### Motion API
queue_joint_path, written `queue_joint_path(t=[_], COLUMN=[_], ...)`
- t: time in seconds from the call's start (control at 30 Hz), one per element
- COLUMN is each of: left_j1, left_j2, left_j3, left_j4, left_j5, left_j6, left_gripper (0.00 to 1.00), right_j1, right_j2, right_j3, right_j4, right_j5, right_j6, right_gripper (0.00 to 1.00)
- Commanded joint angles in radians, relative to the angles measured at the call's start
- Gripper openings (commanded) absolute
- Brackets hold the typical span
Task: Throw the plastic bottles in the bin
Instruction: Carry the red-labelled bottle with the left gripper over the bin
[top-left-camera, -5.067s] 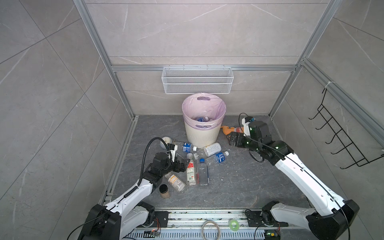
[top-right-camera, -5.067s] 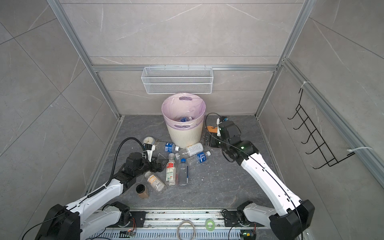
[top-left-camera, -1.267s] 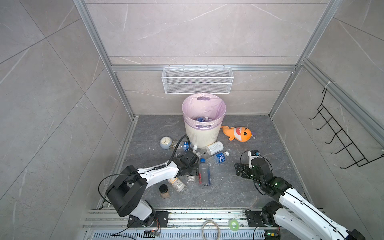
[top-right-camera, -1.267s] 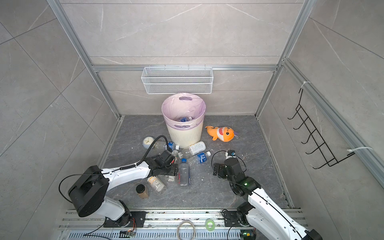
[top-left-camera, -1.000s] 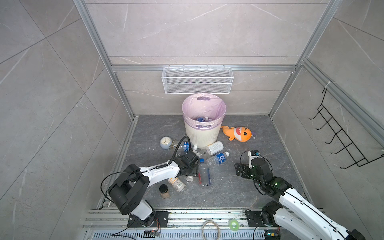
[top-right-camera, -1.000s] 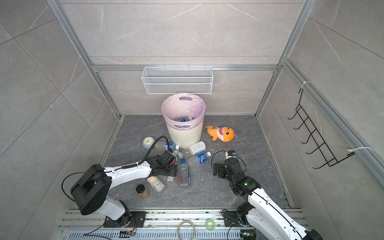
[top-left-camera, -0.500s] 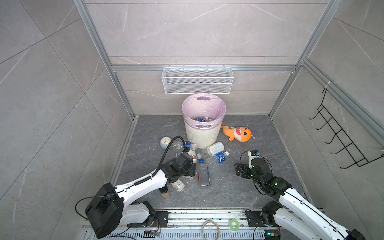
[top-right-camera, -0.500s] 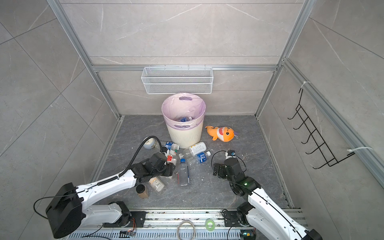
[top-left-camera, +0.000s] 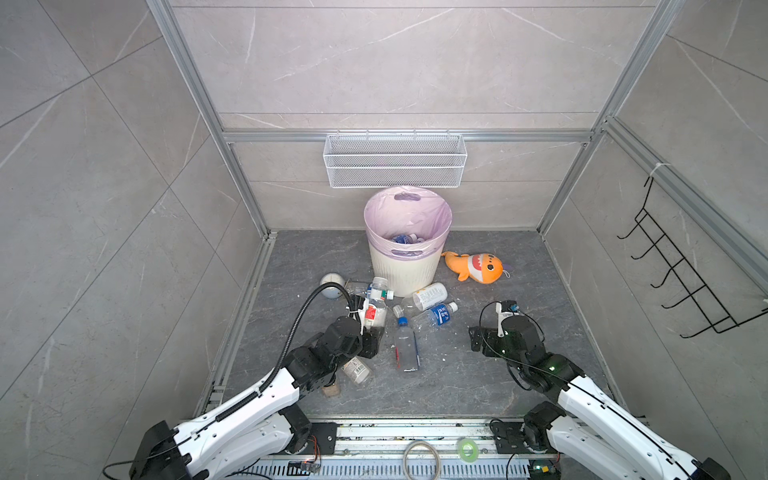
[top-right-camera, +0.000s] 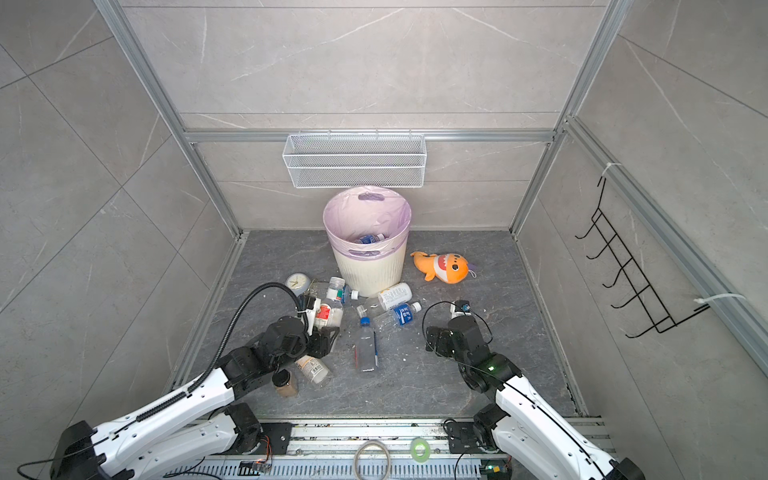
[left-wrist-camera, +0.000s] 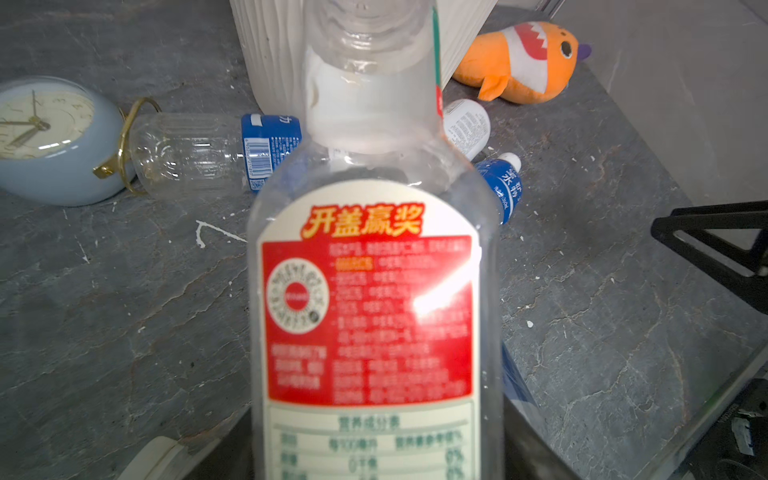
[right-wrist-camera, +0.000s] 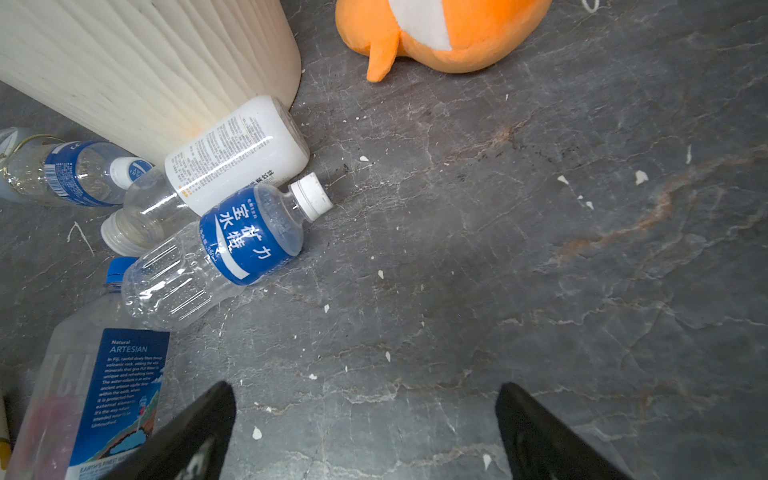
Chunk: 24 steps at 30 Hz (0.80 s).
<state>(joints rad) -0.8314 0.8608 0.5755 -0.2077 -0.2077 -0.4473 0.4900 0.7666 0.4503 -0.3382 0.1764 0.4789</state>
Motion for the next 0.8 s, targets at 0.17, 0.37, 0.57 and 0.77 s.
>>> queue_joint_path(t=[0.17, 0.37, 0.57, 0.77], left_j1=[-0.005, -0.005, -0.005, 0.004], left_j2=[-0.171, -0.229, -0.106, 0.215], left_j3=[-0.022, 0.015, 0.218, 0.612], left_j4=[0.053, 0.068, 0.098, 0.115], left_j5=[-0.008, -0.012, -0.027, -0.010], left_j6=[0.115, 0.168, 0.265, 0.433], left_gripper=[0.59, 0.60, 0.60, 0.58], right_j1=[0.004, 0.006, 0.007, 0.007], right_j2=[-0.004, -0.004, -0.006, -0.017], right_j3=[0.002, 0.005, 0.003, 0.003], right_j4=[0.018, 0.019, 0.018, 0.011], right_j5=[0.015, 0.015, 0.015, 0.011], right_j6=[0.015, 0.015, 0.014, 0.014], right_gripper=[1.00, 1.00, 1.00, 1.00])
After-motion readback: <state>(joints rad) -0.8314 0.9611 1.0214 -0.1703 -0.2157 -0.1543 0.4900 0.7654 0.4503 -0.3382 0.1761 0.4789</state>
